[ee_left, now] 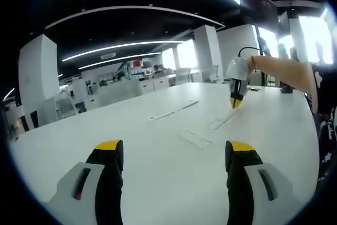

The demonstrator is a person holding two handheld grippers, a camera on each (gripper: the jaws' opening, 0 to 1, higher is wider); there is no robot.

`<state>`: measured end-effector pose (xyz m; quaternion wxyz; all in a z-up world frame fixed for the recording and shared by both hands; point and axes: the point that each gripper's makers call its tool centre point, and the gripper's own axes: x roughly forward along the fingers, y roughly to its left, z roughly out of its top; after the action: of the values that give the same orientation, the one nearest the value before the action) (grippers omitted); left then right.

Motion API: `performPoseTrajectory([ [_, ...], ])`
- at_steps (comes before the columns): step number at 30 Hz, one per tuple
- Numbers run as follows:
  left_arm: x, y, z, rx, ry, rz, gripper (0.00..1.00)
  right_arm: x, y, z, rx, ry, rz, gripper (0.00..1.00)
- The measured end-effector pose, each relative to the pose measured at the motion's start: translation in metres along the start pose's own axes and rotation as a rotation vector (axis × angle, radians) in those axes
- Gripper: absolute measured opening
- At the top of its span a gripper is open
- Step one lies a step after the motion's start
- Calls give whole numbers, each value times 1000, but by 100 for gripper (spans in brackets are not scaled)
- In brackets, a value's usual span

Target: Locate the socket holder cover, grip the socket holder cover, clip it into the socket holder slot.

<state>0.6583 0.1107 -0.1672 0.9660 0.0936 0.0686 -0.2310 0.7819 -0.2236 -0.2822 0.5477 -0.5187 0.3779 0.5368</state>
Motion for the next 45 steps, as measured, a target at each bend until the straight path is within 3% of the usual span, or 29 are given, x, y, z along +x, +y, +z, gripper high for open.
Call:
performPoseTrajectory([
  [26,0,2,0,0,1,4,78,2,-7,14,-18,-35,-2,4],
  [34,0,1,1,2,1,5,78,-4,-6,9,2,-30,-19,4],
  [40,0,1,2,2,-3,3,78,-14,-8,9,56,-76,-64,5],
  [44,-1,-1,2,0,-4,1,78,-16,7,17,73,-142,-90,6],
  [45,-1,-2,2,2,-6,-3,78,-17,9,21,85,-186,-125,6],
])
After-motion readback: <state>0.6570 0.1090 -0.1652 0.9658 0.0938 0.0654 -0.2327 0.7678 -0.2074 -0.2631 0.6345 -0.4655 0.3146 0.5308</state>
